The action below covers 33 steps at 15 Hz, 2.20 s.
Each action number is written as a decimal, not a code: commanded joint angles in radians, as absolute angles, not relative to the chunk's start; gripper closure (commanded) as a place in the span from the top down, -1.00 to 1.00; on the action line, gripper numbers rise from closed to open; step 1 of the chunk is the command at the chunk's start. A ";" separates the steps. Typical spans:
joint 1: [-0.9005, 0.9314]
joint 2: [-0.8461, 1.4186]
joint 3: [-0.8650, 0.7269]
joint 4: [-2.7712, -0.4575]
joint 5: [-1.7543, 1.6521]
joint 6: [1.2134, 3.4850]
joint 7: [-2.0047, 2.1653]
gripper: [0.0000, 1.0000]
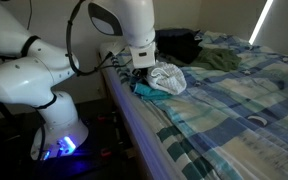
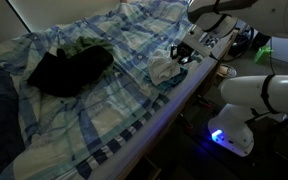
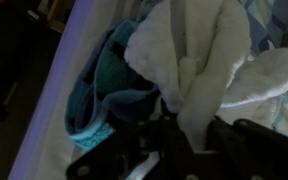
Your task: Put the white towel on the blue towel
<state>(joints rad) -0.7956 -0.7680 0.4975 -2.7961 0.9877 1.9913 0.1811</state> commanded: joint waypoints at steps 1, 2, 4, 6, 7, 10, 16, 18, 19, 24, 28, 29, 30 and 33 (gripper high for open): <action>-0.826 -0.723 0.527 -2.796 0.962 1.945 0.173 -0.89; -0.835 -0.717 0.534 -2.796 0.945 1.938 0.178 -0.88; -0.850 -0.709 0.540 -2.795 0.907 1.927 0.181 -0.87; -0.860 -0.712 0.537 -2.793 0.873 1.912 0.184 -0.59; -0.862 -0.718 0.532 -2.792 0.859 1.901 0.185 -0.08; -0.864 -0.744 0.520 -2.787 0.807 1.851 0.189 0.21; -0.841 -0.816 0.474 -2.784 0.699 1.713 0.190 1.00; -0.832 -0.849 0.459 -2.783 0.672 1.666 0.190 1.00; -0.827 -0.866 0.452 -2.780 0.661 1.644 0.191 1.00; -0.578 -0.855 0.221 -2.761 0.480 1.671 0.317 1.00; -0.426 -0.863 0.087 -2.743 0.406 1.675 0.385 1.00; -0.403 -0.864 0.070 -2.741 0.399 1.679 0.393 1.00; -0.383 -0.861 0.058 -2.740 0.398 1.687 0.397 1.00; -0.341 -0.854 0.030 -2.737 0.402 1.702 0.395 1.00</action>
<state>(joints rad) -0.3862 -0.8592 0.0594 -2.7479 0.4133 1.6816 0.3641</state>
